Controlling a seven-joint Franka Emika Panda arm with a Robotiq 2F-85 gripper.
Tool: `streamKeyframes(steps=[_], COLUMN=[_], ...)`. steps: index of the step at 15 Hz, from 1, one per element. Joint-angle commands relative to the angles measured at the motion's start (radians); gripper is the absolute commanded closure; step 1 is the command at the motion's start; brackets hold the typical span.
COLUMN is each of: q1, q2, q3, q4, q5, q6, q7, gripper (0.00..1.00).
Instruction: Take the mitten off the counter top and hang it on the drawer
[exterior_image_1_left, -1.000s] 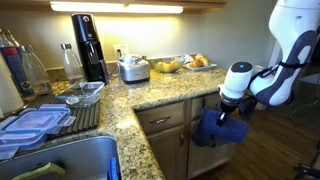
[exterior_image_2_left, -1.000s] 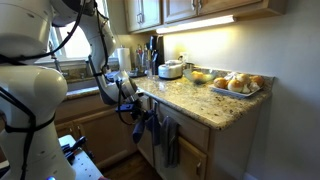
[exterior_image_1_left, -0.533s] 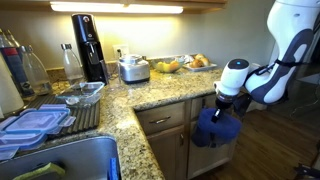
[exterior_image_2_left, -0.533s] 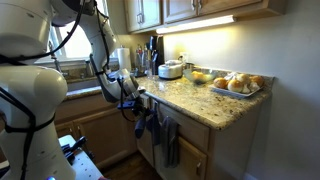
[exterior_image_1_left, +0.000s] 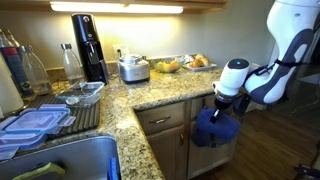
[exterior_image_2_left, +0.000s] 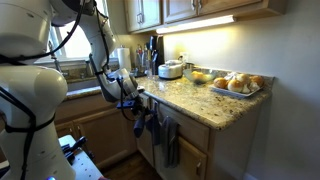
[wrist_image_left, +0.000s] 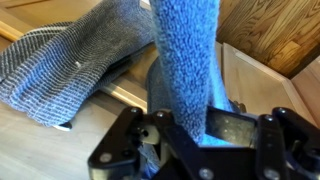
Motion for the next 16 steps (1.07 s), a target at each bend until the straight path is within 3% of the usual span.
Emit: streamKeyframes(steps=[1,7,16], q1=[0.013,0.018,-0.145], q2=[-0.032,-0.022,0.074], q3=[0.008,0.025,0.134], q4=[-0.009,0.008,0.036], q5=[-0.017,-0.019,0.042], q6=[0.009,-0.002,0.012], q7=[-0.022,-0.033,-0.085], gripper=[0.97,0.98,0.98])
